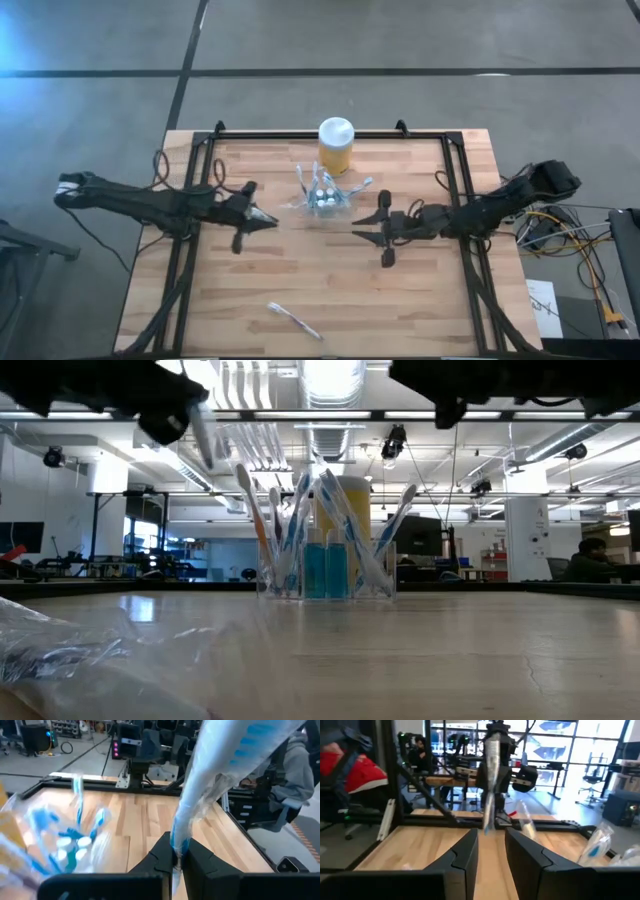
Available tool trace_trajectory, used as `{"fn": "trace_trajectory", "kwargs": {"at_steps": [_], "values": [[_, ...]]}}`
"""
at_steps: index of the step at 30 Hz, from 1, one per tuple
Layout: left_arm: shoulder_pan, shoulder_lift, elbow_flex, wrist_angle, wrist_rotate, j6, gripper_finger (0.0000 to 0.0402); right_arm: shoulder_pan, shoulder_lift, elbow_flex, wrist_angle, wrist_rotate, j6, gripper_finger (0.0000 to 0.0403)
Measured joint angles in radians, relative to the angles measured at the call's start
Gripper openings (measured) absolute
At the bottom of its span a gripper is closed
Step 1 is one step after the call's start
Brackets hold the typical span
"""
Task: Pick & Place toothbrushing station
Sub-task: Put the blue toothbrush into the transparent organizer
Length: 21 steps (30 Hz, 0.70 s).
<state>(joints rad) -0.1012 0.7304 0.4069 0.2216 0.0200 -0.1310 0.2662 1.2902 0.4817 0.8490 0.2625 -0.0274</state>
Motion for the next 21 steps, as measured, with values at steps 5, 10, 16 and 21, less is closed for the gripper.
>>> {"fn": "trace_trajectory", "kwargs": {"at_steps": [5,10,16,21], "values": [[0.001,-0.176,-0.126,-0.002,0.0,-0.032,0.002,0.034,-0.055,-0.066,0.063,0.031,-0.006,0.0075],[0.001,-0.311,-0.219,-0.021,-0.023,-0.054,0.002,0.058,-0.072,-0.12,0.083,0.137,-0.03,0.0055],[0.001,-0.469,-0.239,-0.214,-0.133,-0.041,0.002,0.064,-0.074,-0.212,0.218,0.214,-0.003,0.0038],[0.001,-0.576,-0.244,-0.293,-0.17,-0.024,0.002,0.069,-0.074,-0.258,0.295,0.212,0.002,0.0036]]}}
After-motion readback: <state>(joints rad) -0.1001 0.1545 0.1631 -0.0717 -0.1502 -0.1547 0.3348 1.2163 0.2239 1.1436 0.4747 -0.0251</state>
